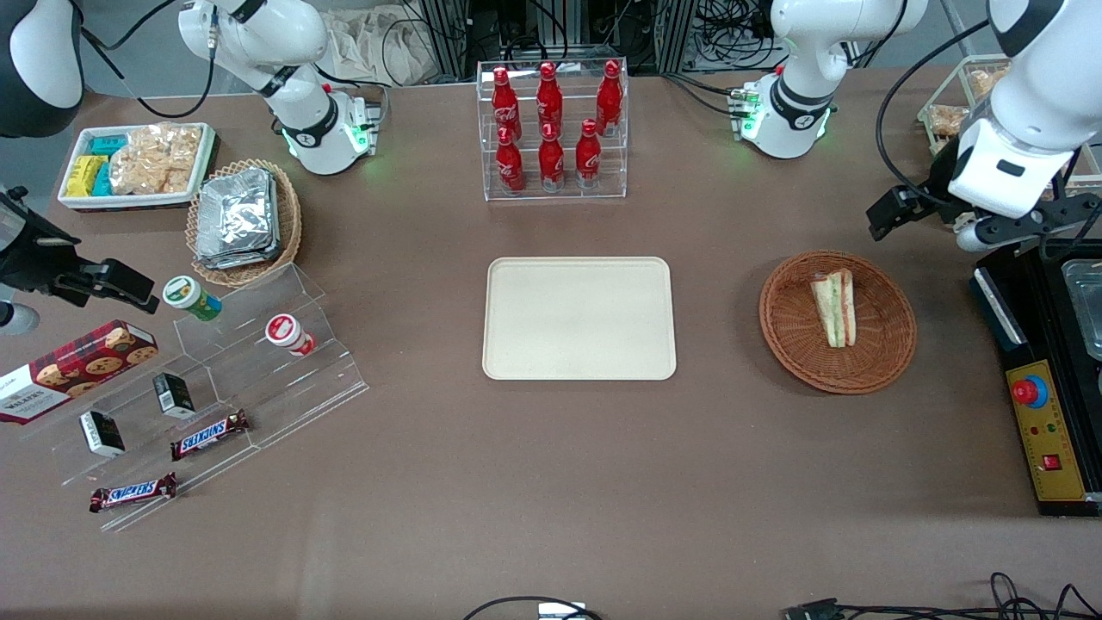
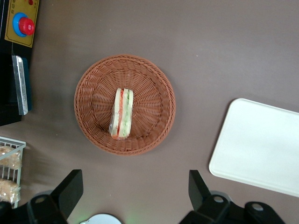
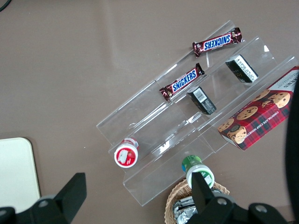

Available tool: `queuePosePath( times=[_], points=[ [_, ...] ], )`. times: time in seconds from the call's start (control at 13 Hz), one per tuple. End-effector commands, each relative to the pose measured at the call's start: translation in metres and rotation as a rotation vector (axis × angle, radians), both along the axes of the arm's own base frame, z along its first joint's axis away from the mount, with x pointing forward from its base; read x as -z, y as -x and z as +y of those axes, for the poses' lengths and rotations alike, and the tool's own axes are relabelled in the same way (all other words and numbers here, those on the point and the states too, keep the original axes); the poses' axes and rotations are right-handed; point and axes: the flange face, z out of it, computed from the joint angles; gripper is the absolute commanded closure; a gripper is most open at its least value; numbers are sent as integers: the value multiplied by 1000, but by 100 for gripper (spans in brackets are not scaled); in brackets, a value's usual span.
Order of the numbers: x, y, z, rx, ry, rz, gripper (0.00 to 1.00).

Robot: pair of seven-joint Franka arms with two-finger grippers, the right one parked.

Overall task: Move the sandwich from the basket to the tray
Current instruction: 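Move the open left gripper over the wrapped sandwich in the wicker basket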

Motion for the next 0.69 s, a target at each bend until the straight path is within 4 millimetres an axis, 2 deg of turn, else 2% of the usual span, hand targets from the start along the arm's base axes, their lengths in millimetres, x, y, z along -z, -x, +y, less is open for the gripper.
queuePosePath(
  times=[0.0,0.15,0.38,0.62],
  points=[
    [49,46,17,-3,-12,-69,0],
    [91,49,29,-20,-4,-85,0],
    [170,57,34,-11,2,-141,0],
    [231,47,35,-10,10,-104,1]
  ],
)
